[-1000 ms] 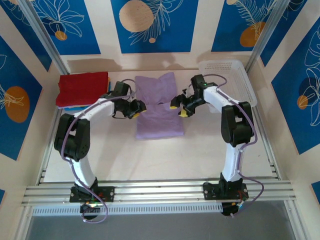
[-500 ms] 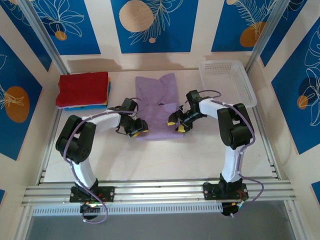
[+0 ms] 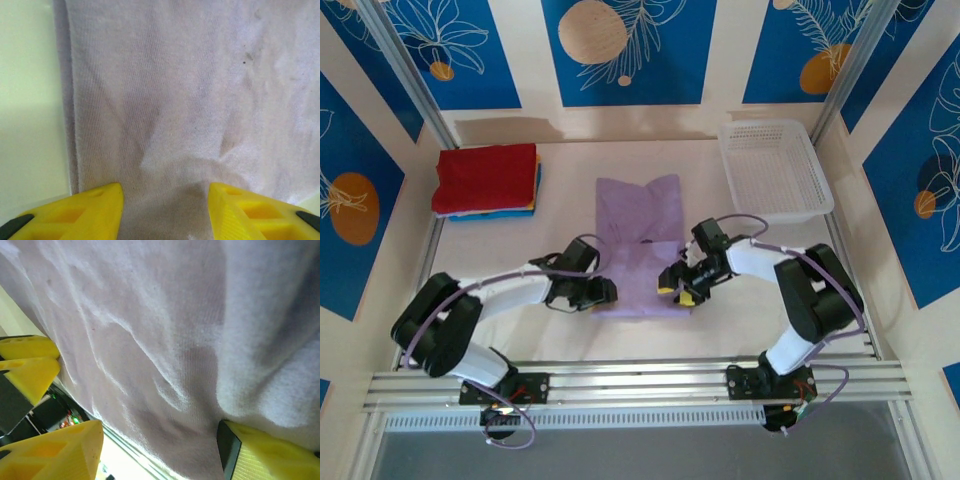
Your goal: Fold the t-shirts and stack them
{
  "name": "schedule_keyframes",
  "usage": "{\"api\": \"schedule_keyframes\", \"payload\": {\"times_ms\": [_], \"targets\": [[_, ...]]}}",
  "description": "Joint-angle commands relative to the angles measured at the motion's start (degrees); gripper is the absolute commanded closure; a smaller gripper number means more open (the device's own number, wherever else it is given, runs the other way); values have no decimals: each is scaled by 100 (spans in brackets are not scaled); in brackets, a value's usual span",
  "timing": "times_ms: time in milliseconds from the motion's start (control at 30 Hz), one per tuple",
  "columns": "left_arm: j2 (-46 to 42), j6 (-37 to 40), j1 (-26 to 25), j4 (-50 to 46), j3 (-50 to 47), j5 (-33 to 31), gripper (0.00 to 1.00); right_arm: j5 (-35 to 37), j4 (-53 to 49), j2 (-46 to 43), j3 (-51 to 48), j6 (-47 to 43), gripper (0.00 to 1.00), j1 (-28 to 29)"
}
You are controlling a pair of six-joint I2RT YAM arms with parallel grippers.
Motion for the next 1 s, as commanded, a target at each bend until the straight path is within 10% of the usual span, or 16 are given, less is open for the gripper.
{"api": "schedule_keyframes", "payload": {"times_ms": [0, 333, 967], "targets": [[-525, -444, -296, -585, -346, -282, 50, 428, -667, -533, -472, 363, 36, 257], [-1941, -587, -403, -1539, -590, -387, 53, 1024, -1810, -2674, -951, 939, 38, 317], [-1367, -903, -413, -497, -1033, 65, 66, 592, -883, -2176, -1618, 957, 64, -7]]}}
